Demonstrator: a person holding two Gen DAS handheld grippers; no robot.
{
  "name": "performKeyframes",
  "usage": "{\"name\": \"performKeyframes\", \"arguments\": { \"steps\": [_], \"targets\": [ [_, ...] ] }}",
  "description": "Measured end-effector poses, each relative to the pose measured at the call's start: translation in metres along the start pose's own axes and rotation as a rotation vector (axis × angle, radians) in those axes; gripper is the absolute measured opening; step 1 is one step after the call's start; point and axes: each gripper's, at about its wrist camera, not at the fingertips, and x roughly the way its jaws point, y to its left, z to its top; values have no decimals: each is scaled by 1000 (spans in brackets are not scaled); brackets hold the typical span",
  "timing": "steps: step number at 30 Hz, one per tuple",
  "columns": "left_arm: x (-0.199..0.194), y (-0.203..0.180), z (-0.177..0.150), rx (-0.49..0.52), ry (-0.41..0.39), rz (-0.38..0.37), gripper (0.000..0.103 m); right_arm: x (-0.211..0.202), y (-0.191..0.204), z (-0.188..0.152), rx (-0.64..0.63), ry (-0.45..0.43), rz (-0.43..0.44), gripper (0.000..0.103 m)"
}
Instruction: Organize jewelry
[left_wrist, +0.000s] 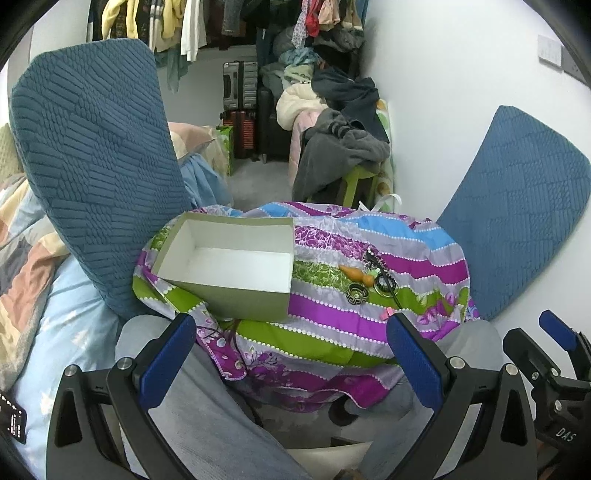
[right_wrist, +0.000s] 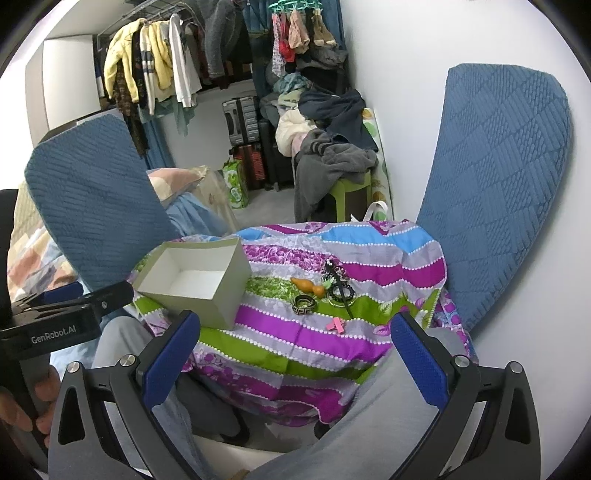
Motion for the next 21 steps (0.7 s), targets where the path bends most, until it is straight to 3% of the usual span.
{"name": "performKeyframes", "arguments": {
  "steps": [21],
  "targets": [
    [13, 20, 2, -29, 9, 2, 103, 5, -5, -5, 18, 14, -29, 103]
  ]
}}
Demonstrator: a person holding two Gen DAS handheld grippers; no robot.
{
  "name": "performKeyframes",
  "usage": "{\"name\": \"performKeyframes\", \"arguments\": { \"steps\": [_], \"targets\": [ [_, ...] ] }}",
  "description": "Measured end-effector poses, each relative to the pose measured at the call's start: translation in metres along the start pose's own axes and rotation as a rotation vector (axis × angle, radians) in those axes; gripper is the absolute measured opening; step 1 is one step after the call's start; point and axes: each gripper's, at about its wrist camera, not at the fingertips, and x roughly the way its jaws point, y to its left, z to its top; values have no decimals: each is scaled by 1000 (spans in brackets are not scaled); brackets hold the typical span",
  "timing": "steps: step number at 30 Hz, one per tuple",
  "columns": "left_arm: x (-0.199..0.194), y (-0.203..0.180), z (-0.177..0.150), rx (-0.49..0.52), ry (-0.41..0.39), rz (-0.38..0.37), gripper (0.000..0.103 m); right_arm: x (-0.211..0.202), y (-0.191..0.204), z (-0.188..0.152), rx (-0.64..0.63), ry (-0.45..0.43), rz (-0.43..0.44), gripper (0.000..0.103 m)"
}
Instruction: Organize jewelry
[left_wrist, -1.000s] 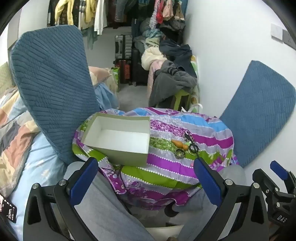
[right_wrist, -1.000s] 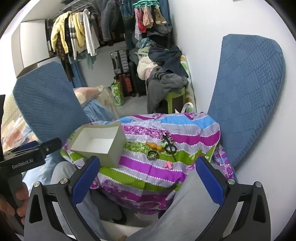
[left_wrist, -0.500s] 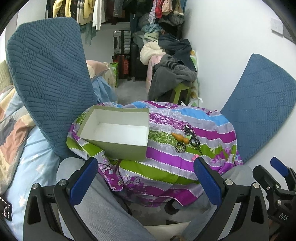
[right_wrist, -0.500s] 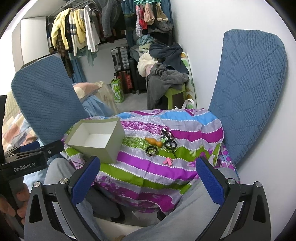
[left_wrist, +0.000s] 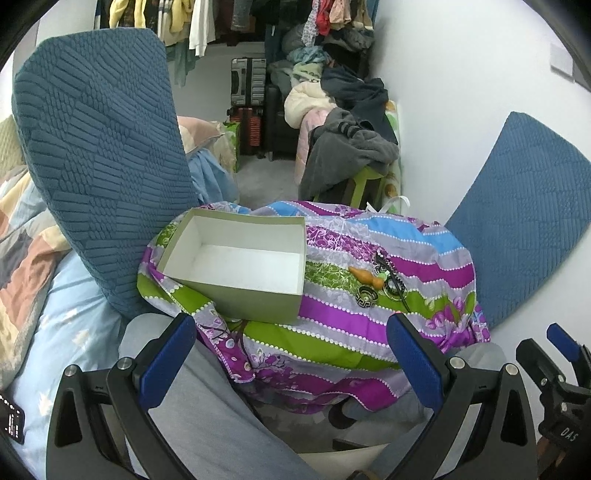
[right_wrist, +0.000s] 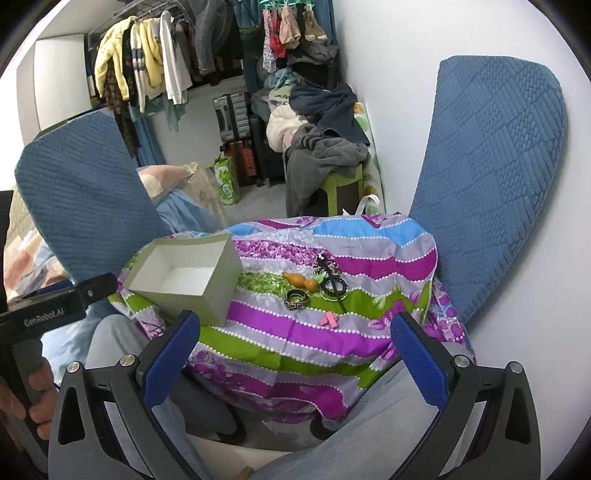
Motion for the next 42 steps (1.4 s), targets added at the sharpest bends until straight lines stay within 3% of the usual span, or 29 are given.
{"name": "performKeyframes", "arguments": {
  "steps": [18, 42],
  "targets": [
    [-4, -10, -4, 10, 3, -11, 103, 0, -6, -1, 24, -8, 15, 102],
    [48, -35, 1, 59, 72, -28, 103, 31, -18, -3, 41, 14, 35, 83]
  ]
}}
